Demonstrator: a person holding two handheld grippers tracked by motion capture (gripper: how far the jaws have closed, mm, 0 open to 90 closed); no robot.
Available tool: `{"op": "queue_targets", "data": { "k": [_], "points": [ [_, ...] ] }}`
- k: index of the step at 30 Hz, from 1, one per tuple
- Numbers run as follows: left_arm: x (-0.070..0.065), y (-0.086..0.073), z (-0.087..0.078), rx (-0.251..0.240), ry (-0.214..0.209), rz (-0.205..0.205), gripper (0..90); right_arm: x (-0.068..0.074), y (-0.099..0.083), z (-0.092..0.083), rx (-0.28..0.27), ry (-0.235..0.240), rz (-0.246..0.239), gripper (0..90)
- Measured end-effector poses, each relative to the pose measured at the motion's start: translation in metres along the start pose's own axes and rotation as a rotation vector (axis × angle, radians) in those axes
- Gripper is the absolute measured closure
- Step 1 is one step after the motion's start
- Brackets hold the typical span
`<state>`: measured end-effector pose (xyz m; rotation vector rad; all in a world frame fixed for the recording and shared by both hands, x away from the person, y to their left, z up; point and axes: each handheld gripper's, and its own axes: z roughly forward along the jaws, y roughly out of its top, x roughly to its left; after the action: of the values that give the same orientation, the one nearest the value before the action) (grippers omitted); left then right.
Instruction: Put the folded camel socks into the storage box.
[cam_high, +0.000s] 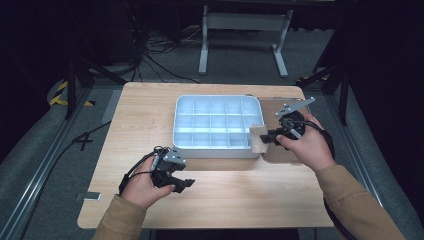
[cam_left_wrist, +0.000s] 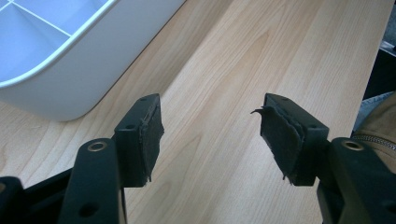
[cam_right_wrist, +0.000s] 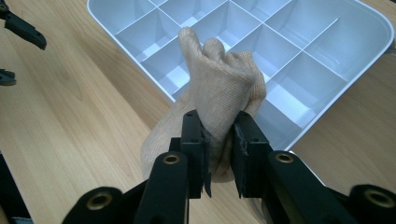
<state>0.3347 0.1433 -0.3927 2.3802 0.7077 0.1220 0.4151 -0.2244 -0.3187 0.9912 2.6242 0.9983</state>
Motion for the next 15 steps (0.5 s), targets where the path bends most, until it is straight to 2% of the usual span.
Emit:
{"op": "queue_targets", "data": {
  "k": [13,15],
  "points": [
    [0.000,-0.004,-0.004,-0.013,0.017,-0.012,40.0,-0.020,0.010,0.006,0.053,-0.043,-0.039,76.6],
    [0.000,-0.006,-0.006,-0.026,0.030,-0.032,40.2,-0.024,0.013,0.007,0.066,-0.052,-0.038,76.6]
  ]
}}
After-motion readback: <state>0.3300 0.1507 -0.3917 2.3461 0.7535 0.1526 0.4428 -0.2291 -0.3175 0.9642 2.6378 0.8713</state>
